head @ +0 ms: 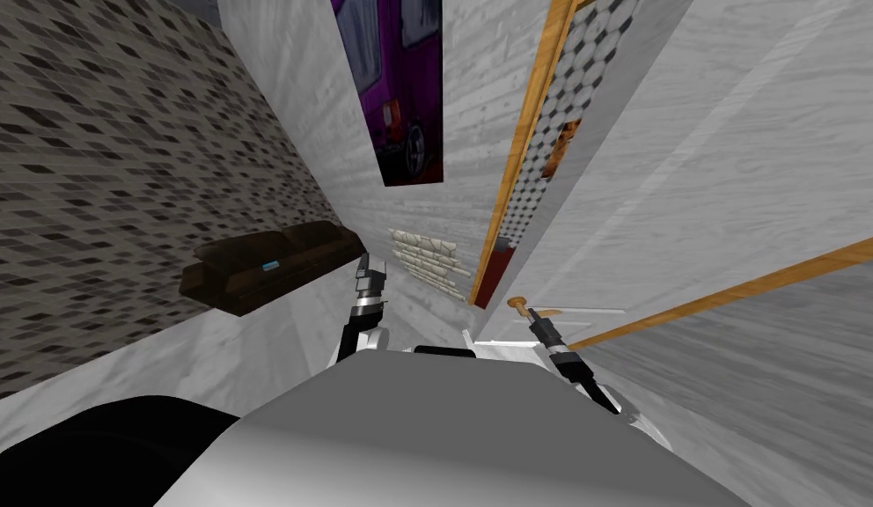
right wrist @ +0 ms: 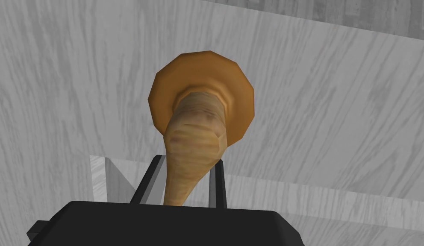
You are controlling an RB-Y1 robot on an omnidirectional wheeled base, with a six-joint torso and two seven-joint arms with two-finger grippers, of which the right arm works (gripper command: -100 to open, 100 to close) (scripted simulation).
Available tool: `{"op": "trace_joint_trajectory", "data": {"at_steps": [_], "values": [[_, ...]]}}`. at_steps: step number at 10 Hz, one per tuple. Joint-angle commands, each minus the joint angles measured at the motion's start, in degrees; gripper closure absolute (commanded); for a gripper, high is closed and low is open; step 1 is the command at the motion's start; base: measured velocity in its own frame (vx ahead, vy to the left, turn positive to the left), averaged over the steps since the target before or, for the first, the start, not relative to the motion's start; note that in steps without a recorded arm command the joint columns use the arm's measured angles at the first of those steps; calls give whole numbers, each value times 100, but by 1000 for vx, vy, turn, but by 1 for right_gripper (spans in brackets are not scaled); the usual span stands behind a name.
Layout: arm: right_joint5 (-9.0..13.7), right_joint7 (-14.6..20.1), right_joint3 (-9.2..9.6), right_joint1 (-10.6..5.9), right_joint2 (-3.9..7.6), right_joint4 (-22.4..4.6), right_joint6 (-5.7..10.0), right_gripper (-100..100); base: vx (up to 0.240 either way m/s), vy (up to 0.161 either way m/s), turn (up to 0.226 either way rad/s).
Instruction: Pull the door open
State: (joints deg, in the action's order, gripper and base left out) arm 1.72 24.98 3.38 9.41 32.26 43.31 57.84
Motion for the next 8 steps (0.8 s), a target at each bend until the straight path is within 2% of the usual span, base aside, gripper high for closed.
{"op": "trace_joint_trajectory", "data": {"at_steps": [1,4,5,6,8], "values": [[-5,38,16,85,62,-55,197,100,-202,-96,167],[-9,125,44,215,178,-145,489,100,-190,-69,151],[-13,98,51,226,132,-65,386,100,-92,-16,24],[-16,123,66,269,159,-122,498,100,-138,-58,172],[-16,146,76,303,195,-187,624,100,-217,-104,198]]}}
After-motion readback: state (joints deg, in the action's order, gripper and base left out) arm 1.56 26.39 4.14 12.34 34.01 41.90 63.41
